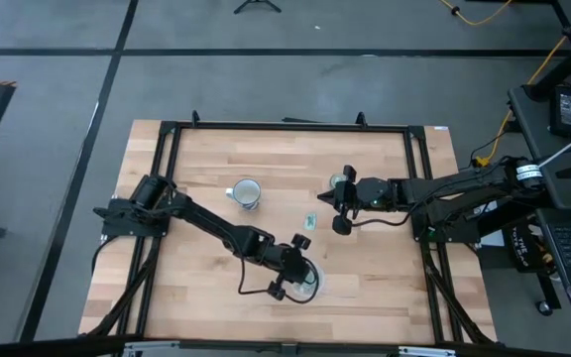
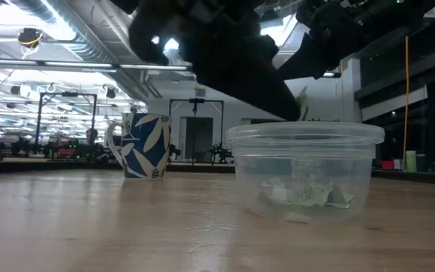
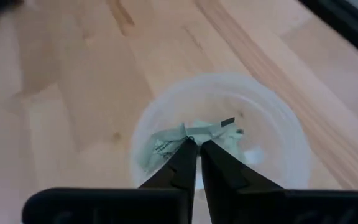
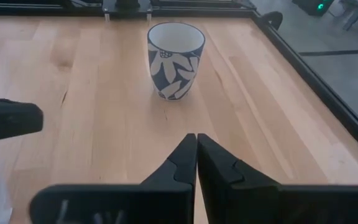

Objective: Pick and place Stevia / Truvia into bins
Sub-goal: Put the white stevia packet into the transparent container

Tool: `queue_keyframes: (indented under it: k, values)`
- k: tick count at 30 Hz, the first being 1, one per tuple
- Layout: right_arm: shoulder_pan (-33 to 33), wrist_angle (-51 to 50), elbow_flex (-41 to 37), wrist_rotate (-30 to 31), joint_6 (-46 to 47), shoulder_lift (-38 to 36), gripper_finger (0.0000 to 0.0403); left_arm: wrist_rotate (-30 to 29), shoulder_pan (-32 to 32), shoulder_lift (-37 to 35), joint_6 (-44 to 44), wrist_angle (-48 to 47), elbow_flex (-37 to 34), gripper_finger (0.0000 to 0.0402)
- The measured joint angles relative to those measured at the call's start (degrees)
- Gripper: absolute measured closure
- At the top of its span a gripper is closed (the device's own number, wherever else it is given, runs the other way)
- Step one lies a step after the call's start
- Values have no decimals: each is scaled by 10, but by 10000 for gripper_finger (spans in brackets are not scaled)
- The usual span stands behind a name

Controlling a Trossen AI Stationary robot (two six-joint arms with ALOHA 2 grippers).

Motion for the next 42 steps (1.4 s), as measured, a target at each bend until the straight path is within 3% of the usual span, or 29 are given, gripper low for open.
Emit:
queue_keyframes:
  k: [16,25,29,37,42]
  values:
    - [0,-22,0,0,3,0,386,-12,0,0,-23,26,0,314]
    - [0,-22,0,0,5,0,386,-12,0,-49,-23,12,0,314]
    - [0,-22,0,0,5,0,386,-14,0,-96,-23,-46,0,321]
    - [0,-27,0,-51,0,0,386,-22,-1,-197,-104,-285,0,359]
    - [0,-34,0,-54,1,0,386,-62,-12,-237,-134,-335,-21,397]
